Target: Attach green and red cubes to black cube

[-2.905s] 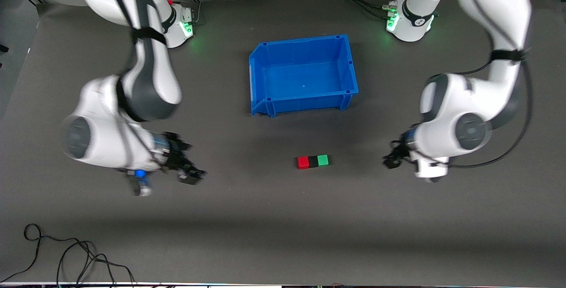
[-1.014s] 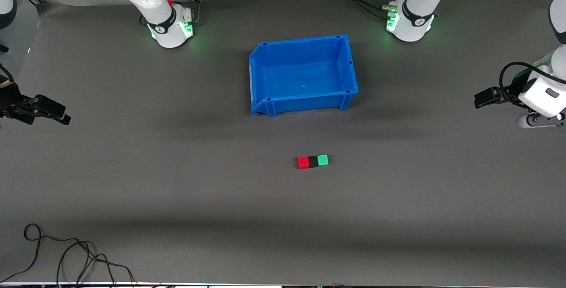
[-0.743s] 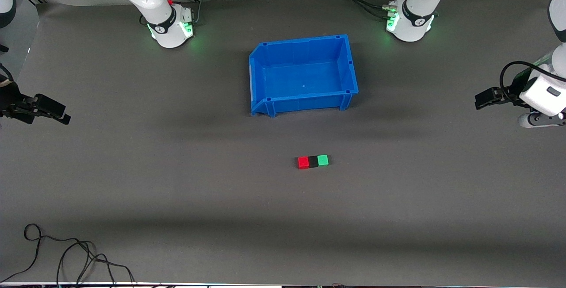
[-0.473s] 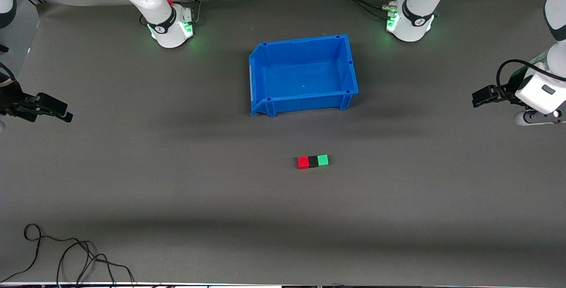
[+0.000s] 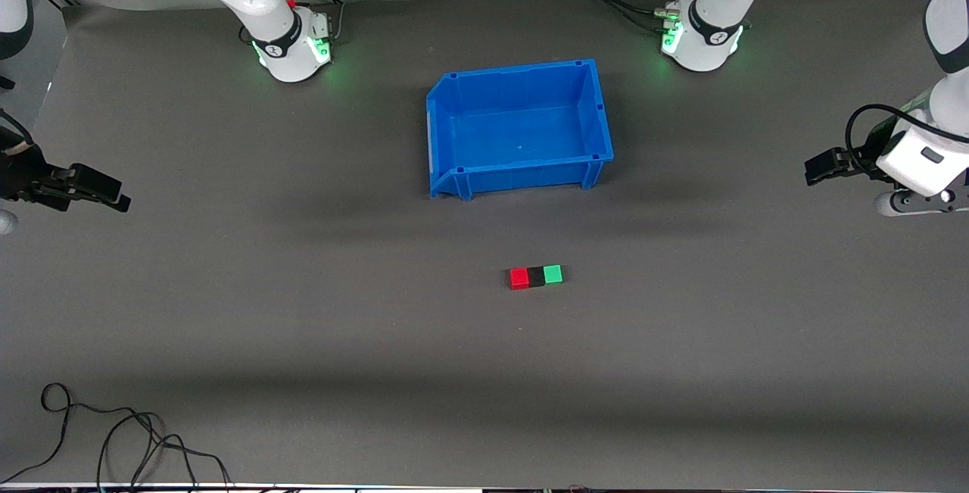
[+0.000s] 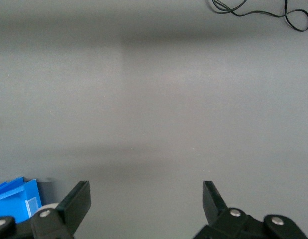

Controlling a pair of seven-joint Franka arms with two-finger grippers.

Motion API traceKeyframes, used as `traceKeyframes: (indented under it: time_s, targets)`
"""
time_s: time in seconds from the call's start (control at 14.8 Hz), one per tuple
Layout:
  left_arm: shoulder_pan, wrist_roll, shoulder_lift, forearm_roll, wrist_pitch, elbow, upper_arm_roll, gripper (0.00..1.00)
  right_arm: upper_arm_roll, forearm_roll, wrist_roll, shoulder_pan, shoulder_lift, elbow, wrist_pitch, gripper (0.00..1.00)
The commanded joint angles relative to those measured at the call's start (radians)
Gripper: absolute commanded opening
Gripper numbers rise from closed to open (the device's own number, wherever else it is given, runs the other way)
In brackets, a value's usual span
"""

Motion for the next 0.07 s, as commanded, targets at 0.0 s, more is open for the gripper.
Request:
traceKeyframes:
  time_s: [0.0]
  targets:
    - [-0.006,0.015,-0.033,0.002,0.056,-0.039,-0.001,1.00,-0.004,0.020,-0.016,-0.001,-0.007,-0.002,-0.006,1.00]
